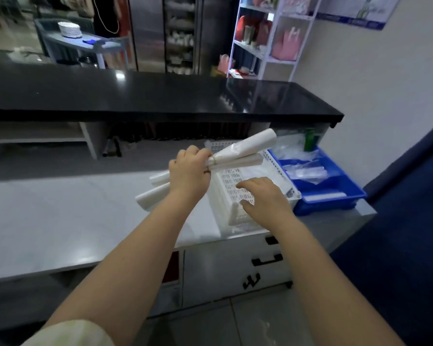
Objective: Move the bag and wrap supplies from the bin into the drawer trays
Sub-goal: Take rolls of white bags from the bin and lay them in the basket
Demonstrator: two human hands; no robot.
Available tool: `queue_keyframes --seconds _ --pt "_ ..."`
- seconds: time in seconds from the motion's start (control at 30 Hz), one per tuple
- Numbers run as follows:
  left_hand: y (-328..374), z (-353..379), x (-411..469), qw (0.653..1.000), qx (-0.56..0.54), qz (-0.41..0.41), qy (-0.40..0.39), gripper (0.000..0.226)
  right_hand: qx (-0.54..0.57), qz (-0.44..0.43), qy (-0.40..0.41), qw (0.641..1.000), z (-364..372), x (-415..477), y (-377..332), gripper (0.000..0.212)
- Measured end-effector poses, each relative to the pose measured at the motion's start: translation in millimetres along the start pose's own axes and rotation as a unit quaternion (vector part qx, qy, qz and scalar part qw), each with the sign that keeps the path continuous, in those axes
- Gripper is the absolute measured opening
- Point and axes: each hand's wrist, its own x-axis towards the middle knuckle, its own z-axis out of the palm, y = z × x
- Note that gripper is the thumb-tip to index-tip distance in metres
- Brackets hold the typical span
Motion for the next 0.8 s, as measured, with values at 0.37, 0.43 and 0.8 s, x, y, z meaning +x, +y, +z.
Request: queue_keyframes --seconds 0.37,0.43,0.8 --pt "41.4 69.3 115.3 0.975 -0.195 -0.043 -0.099 0.026 0.376 0.229 0.118 0.890 26.1 89.1 82.9 0.030" --pt "47.3 73.2 135.7 0.938 -0.304 -0.091 -0.138 0.028 0.473 0.266 0.104 0.833 28.4 107.6 88.0 0.029" --pt "63.3 147.8 168.8 0.716 -0.507 -0.303 -0.371 0.047 0.713 0.272 0.078 0.642 30.7 158.4 155.7 0.044"
